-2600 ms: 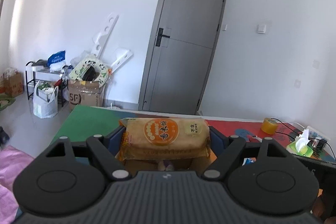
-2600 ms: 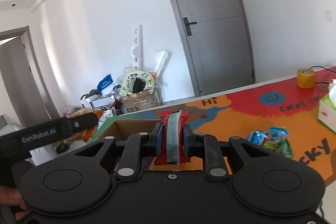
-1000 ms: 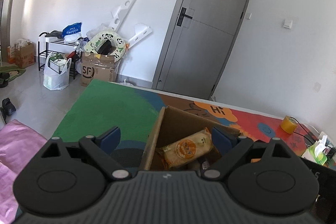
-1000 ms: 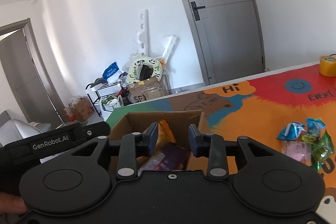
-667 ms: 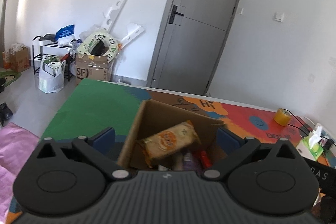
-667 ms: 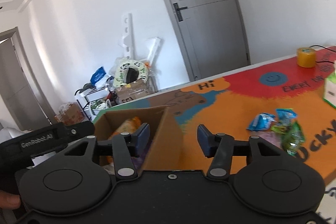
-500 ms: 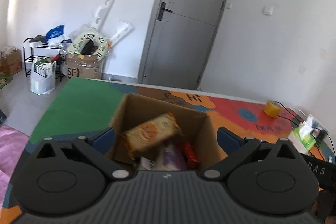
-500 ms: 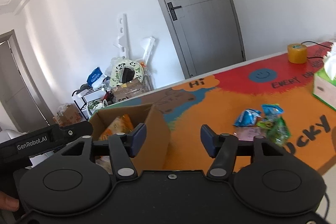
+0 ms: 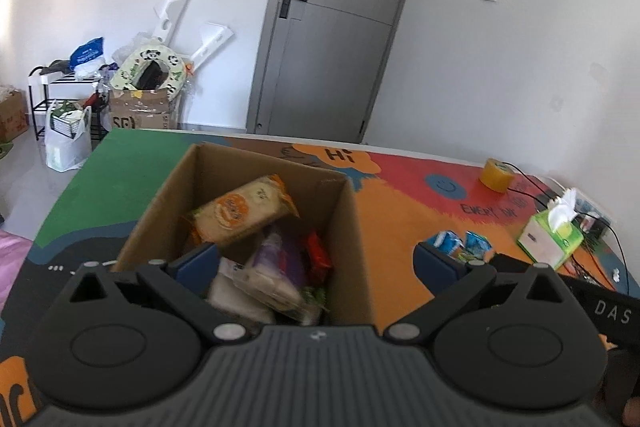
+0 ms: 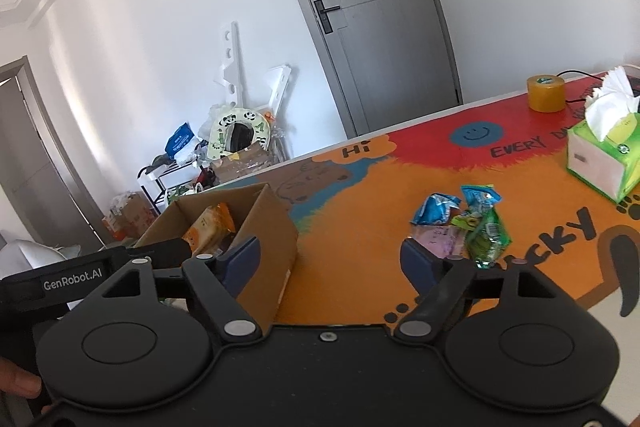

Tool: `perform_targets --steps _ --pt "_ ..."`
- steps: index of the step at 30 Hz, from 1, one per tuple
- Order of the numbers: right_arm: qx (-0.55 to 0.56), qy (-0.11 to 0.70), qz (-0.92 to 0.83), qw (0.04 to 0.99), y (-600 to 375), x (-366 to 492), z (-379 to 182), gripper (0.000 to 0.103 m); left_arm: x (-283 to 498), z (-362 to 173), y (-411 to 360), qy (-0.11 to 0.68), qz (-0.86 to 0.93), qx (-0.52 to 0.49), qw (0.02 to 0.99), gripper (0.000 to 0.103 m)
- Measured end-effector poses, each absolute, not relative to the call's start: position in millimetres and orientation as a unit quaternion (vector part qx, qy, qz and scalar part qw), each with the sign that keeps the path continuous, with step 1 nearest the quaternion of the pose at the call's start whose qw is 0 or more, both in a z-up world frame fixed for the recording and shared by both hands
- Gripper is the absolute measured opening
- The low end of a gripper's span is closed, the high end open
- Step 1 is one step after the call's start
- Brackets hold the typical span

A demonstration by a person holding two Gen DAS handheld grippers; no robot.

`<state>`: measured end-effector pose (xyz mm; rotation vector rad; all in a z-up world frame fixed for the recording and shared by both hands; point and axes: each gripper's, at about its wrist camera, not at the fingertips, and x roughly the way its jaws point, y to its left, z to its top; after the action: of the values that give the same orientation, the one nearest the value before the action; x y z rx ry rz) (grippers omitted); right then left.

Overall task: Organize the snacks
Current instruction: 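Move both open tools back to the remaining snacks on the mat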

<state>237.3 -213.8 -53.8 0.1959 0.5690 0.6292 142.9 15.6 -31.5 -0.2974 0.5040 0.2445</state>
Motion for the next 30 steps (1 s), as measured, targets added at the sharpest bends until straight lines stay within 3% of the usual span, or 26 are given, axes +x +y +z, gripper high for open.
perform_targets --steps 17,25,30 --pt "0.117 0.271 0.245 0.924 -283 255 -64 0.08 178 -29 -49 0.248 0.074 -0.121 0.958 0.102" --pt "0.135 0.279 0.22 0.925 -306 272 -72 0.064 203 -37 -75 0.251 0.052 -0.115 0.96 0.1" --pt "0.147 0.288 0.218 0.921 -306 282 -80 0.063 219 -45 -83 0.26 0.052 -0.115 0.957 0.097"
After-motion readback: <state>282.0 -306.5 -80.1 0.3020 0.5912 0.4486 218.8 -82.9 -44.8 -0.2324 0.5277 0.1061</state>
